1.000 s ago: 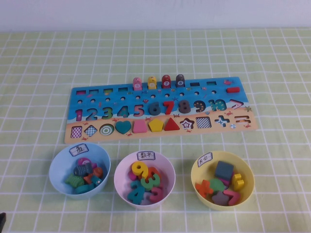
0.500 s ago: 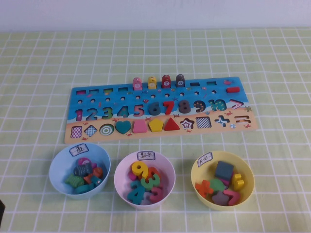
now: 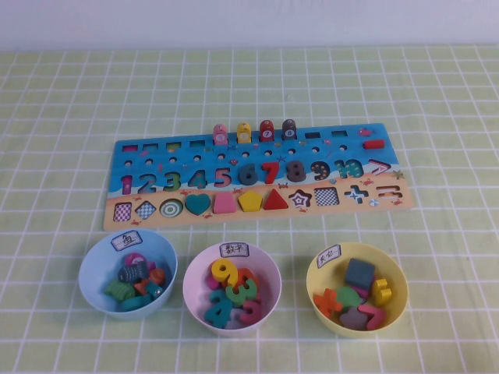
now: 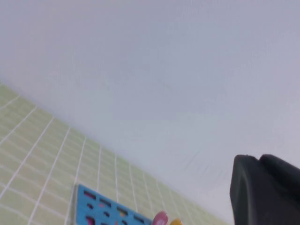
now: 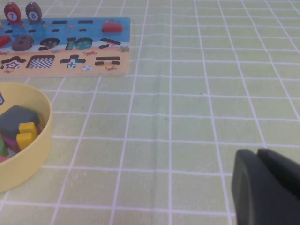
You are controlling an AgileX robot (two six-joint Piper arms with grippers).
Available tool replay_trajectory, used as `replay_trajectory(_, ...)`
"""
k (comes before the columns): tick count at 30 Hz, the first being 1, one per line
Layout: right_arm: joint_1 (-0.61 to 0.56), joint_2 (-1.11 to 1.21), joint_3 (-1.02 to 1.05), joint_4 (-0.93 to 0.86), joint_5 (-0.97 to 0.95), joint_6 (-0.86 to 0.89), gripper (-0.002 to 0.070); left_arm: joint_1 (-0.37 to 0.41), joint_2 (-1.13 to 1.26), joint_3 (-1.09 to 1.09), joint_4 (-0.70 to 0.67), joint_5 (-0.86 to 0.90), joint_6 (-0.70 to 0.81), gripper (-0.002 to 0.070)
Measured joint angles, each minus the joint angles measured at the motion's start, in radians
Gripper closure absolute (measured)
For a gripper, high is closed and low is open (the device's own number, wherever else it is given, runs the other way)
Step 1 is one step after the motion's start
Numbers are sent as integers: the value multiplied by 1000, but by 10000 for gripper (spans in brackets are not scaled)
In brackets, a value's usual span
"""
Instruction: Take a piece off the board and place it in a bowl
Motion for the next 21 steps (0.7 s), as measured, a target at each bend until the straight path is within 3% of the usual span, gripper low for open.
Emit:
replay_trajectory(12, 0, 0, 0, 0, 0, 0, 694, 0, 0, 0, 3, -94, -6, 680)
replay_trajectory(21, 0, 0, 0, 0, 0, 0, 694, 0, 257, -232, 90, 282, 148, 680)
